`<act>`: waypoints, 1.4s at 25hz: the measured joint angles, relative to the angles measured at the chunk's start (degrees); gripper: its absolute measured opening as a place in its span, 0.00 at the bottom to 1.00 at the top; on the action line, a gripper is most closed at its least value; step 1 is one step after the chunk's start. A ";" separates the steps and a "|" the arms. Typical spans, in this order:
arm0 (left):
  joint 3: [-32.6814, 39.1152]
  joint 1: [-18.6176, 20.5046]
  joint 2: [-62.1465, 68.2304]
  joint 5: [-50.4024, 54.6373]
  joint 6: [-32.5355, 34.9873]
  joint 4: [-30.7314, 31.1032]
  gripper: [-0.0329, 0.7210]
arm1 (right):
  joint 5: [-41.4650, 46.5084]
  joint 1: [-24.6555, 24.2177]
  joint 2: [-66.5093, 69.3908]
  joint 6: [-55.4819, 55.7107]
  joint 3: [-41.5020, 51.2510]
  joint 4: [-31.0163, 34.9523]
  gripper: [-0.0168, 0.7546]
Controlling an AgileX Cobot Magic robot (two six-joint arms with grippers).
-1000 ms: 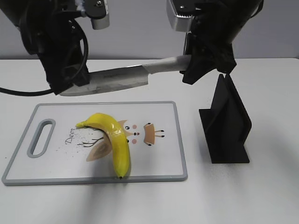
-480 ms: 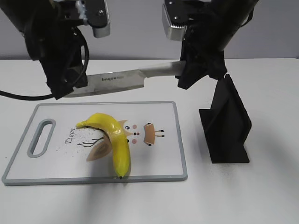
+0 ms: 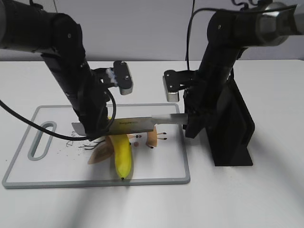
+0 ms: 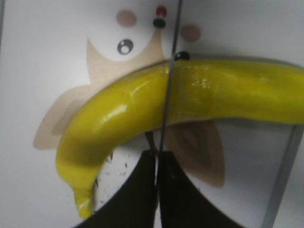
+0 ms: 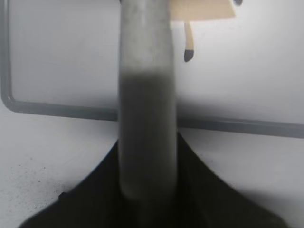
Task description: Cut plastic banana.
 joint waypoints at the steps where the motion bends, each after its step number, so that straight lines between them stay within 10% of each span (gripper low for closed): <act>1: 0.07 -0.05 0.69 -0.63 0.06 -0.52 0.03 | -0.49 -0.13 1.16 -0.06 0.20 -0.39 0.29; 35: 1.21 -0.22 -13.80 6.76 -0.45 0.95 0.03 | 5.51 0.97 -12.57 0.28 -2.52 2.22 0.28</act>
